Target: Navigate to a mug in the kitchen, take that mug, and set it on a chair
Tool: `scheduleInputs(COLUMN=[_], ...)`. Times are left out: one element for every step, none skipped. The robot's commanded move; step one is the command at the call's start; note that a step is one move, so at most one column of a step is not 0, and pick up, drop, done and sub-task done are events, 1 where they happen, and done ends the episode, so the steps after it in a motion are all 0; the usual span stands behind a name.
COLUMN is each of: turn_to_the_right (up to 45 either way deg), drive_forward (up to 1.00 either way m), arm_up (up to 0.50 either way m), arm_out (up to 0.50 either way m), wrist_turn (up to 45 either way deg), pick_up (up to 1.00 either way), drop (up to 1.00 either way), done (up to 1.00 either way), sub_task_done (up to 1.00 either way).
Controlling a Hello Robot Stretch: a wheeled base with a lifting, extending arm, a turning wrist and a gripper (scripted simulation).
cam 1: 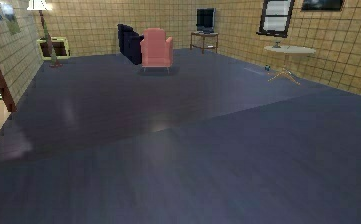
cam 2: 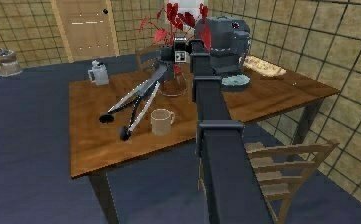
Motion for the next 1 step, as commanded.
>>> scheduleInputs(turn_to_the_right=[0.0], drive_forward=[0.00], arm_up=[0.00], arm_out=[0.00], wrist_turn=[45.0], pick_up=[0.00], drop=[0.00], done=[0.00], sub_task_done=[0.00])
